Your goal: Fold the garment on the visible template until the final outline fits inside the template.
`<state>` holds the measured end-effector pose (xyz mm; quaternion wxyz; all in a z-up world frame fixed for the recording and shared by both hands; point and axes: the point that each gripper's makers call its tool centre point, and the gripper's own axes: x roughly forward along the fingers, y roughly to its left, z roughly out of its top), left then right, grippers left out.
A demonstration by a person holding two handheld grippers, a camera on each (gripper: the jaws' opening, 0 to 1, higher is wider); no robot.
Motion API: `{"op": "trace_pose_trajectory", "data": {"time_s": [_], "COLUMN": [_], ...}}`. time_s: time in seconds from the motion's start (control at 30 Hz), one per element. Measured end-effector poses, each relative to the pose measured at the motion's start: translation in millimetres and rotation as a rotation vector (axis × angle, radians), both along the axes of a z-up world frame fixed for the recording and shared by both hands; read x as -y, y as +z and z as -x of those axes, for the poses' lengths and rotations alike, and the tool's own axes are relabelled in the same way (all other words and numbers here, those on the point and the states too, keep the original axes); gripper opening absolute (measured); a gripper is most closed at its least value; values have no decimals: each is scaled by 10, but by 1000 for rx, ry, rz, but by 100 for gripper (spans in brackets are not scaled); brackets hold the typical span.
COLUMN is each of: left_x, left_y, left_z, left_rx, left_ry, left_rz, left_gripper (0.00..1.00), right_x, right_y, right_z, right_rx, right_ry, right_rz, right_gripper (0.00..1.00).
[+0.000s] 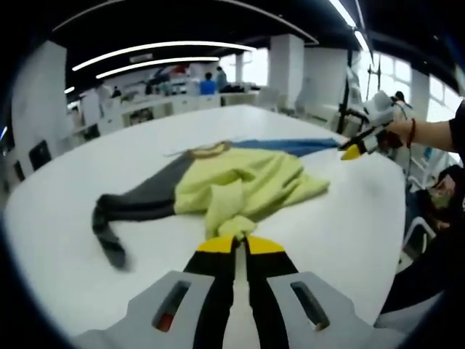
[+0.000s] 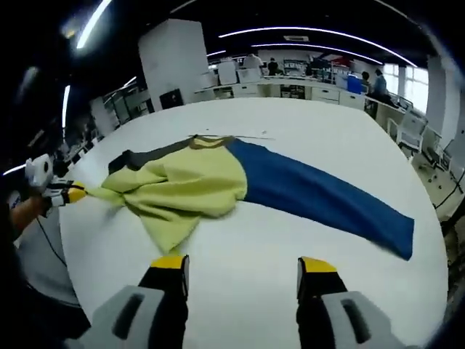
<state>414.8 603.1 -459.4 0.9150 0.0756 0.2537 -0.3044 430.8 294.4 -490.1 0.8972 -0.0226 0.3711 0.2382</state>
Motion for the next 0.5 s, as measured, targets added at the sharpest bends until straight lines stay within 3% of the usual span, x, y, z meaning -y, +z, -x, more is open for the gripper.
{"op": "trace_pose_trajectory", "data": {"time_s": [0.23,0.5], "left_x": [-10,-16], "left_y": [-28,-98], "left_z": [15,39], "left_rx": [-17,-42], "left_ry": [12,15], "left_rz": [9,15], "left_gripper": [2,2], "right_x": [-361,-587], "right_y": [-87,-323], "right_z": [59,79], "right_rx": [-10,-6], "right_ry": [56,121], "right_rz": [-45,-3], "right_gripper": [56,47]}}
